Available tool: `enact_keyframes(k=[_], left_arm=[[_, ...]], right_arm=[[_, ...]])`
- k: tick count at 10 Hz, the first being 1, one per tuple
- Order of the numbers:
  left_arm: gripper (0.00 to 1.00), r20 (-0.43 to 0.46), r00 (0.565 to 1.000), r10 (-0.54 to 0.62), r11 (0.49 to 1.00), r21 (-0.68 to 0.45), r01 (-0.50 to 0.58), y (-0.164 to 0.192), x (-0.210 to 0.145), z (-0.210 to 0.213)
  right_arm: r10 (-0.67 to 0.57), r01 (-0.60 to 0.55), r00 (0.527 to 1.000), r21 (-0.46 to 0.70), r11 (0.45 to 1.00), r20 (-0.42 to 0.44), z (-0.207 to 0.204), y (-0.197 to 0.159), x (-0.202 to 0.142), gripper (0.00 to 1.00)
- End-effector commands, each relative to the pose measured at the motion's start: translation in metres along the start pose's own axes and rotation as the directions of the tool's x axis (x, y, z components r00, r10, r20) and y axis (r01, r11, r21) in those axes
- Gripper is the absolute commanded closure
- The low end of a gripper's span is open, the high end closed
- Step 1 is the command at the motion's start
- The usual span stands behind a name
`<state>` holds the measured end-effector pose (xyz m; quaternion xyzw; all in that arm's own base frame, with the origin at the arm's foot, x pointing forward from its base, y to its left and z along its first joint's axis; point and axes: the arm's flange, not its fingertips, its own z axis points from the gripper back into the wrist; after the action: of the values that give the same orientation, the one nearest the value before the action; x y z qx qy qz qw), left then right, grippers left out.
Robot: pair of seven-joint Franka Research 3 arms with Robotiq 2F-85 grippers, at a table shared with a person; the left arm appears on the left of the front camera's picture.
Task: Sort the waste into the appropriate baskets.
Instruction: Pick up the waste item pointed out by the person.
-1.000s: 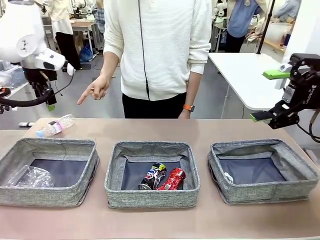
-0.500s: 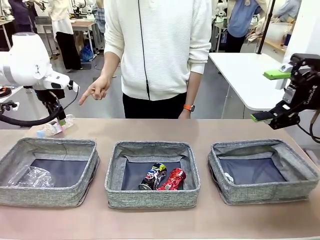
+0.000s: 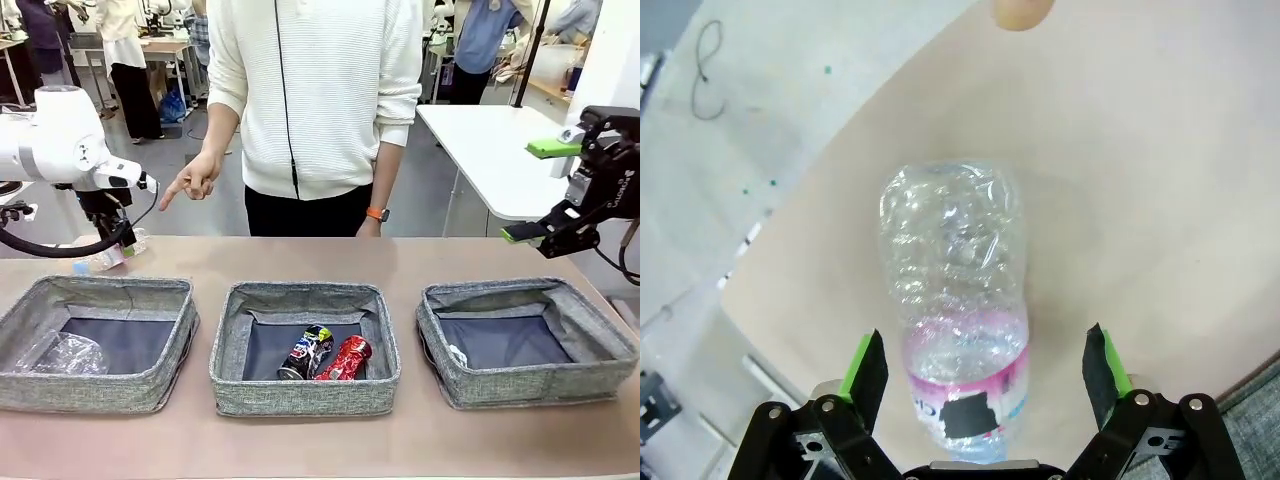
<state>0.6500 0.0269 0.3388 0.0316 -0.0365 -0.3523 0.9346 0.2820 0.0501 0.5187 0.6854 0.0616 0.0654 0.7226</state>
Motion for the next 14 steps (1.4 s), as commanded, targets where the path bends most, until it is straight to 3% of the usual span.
enact_keyframes(k=[1, 2, 3, 4, 5, 7, 8, 9, 10, 14], left_arm=[[0.00, -0.004, 1.000, 0.018, 0.999, -0.038, -0.018, 0.0052, 0.0058, 0.0026], [0.00, -0.008, 1.000, 0.018, 0.999, -0.037, -0.018, 0.0053, 0.0068, 0.0027], [0.50, -0.016, 1.000, 0.019, 0.999, -0.028, -0.019, 0.0047, 0.0078, 0.0043], [0.60, -0.024, 1.000, 0.013, 1.000, -0.016, -0.014, 0.0050, 0.0086, 0.0040], [1.00, -0.038, 0.999, 0.022, 1.000, -0.005, -0.022, 0.0061, 0.0094, 0.0030], [1.00, -0.053, 0.998, 0.027, 1.000, 0.012, -0.026, 0.0086, 0.0075, 0.0027], [0.88, -0.058, 0.998, 0.025, 1.000, 0.015, -0.025, 0.0091, 0.0071, 0.0022], [0.97, -0.060, 0.998, 0.021, 1.000, 0.012, -0.021, 0.0088, 0.0071, 0.0015], [1.00, -0.059, 0.998, 0.016, 1.000, 0.004, -0.016, 0.0085, 0.0075, 0.0015], [1.00, -0.053, 0.998, 0.039, 0.999, -0.004, -0.040, 0.0067, 0.0046, 0.0077]], right_arm=[[0.005, -0.005, 1.000, 0.007, 1.000, 0.006, -0.0013, 0.0045, 0.0008, 0.00], [0.005, -0.005, 1.000, 0.007, 1.000, 0.006, -0.0013, 0.0045, 0.0008, 0.00], [0.005, -0.005, 1.000, 0.007, 1.000, 0.006, -0.0013, 0.0045, 0.0008, 0.00], [0.005, -0.005, 1.000, 0.007, 1.000, 0.006, -0.0013, 0.0045, 0.0008, 0.00], [0.005, -0.005, 1.000, 0.007, 1.000, 0.006, -0.0013, 0.0045, 0.0008, 0.00], [0.005, -0.005, 1.000, 0.007, 1.000, 0.006, -0.0013, 0.0045, 0.0008, 0.00], [0.005, -0.005, 1.000, 0.007, 1.000, 0.006, -0.0013, 0.0045, 0.0008, 0.00], [0.005, -0.005, 1.000, 0.007, 1.000, 0.006, -0.0013, 0.0045, 0.0008, 0.00], [0.005, -0.005, 1.000, 0.007, 1.000, 0.006, -0.0013, 0.0045, 0.0008, 0.00], [0.005, -0.005, 1.000, 0.007, 1.000, 0.006, -0.0013, 0.0045, 0.0008, 0.00]])
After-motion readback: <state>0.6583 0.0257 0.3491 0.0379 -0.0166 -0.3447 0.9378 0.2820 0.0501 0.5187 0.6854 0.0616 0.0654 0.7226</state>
